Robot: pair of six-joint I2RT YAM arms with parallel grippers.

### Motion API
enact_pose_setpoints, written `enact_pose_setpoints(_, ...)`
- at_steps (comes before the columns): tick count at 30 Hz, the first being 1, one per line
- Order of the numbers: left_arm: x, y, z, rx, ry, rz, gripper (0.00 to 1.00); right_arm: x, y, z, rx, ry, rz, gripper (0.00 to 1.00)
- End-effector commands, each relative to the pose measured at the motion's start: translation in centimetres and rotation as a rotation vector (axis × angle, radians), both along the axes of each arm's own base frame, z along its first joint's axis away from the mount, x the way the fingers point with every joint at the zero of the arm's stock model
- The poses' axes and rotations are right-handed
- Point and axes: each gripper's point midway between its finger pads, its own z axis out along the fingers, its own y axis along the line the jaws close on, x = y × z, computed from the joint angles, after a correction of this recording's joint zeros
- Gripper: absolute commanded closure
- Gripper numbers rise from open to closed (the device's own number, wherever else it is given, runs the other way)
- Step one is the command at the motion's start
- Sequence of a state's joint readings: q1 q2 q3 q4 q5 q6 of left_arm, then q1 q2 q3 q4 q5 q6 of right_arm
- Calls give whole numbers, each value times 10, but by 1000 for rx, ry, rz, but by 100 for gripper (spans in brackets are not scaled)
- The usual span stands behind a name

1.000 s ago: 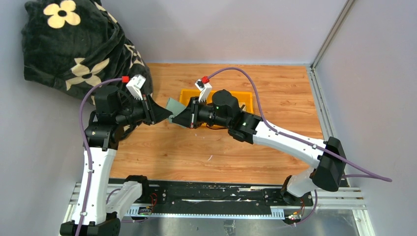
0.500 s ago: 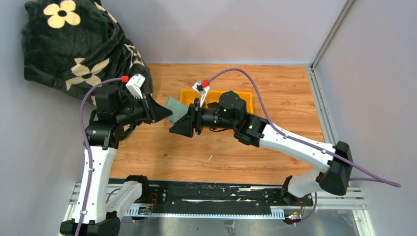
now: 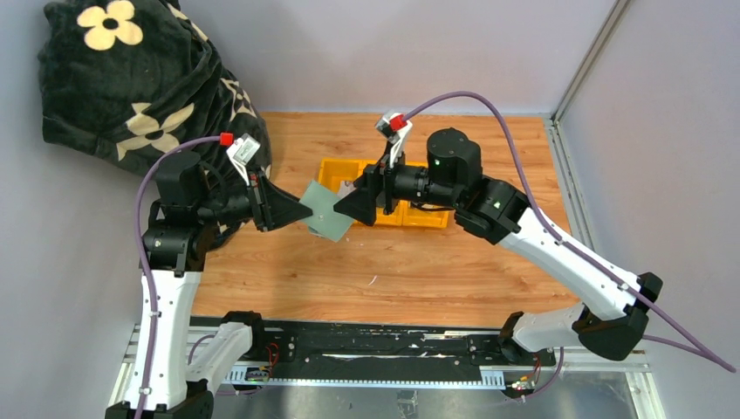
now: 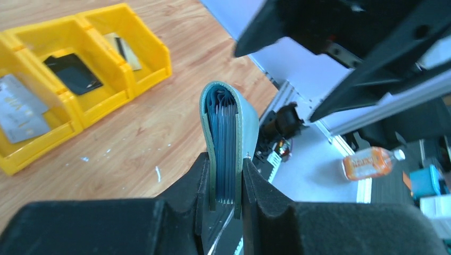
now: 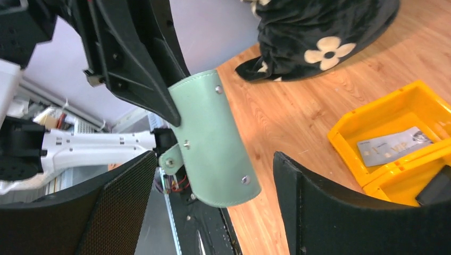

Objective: Take the credit cards out of the card holder
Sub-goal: Open the card holder.

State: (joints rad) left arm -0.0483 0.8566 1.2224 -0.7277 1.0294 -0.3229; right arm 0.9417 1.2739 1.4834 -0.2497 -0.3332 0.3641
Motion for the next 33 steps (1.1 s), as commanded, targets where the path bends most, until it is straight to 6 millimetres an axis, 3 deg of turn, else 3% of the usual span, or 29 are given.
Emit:
enact_pose_setpoints(1, -37, -10, 27, -46, -119, -171, 95, -28, 6, -19, -95, -1, 213, 15)
enact_pose_setpoints(5, -46, -12, 29, -57, -131, -215, 95, -37, 17, -21, -73, 29, 294, 15)
enact_pose_setpoints(8, -49, -12, 29, -58, -142, -226, 95, -47, 24, -17, -27, 68, 364, 23)
enact_pose_setpoints(11, -49, -11, 28, -54, -146, -221, 94, -54, 31, -8, 30, 92, 418, 42)
enact_pose_setpoints(12, -48, -11, 27, -51, -146, -213, 92, -56, 31, -6, 39, 101, 427, 55)
enact_pose_setpoints(13, -46, -11, 25, -47, -145, -201, 83, -56, 32, -5, 44, 102, 428, 67)
enact_pose_setpoints(14, -44, -10, 23, -40, -147, -182, 66, -56, 32, -4, 49, 106, 423, 79)
enact_pose_setpoints(16, -39, -8, 18, -27, -142, -148, 16, -51, 31, 1, 60, 99, 388, 92)
enact_pose_setpoints(17, -37, -7, 14, -22, -131, -129, 4, -47, 31, 3, 69, 100, 362, 94)
enact_pose_setpoints(18, -34, -6, 10, -18, -116, -111, 1, -44, 31, 6, 76, 95, 335, 95)
enact_pose_setpoints(25, -39, -7, -7, -33, -55, -116, 3, -29, 29, 19, 147, 96, 221, 100)
enact_pose_setpoints(33, -45, -7, -7, -35, -71, -133, 43, -29, 24, 31, 203, 74, 200, 100)
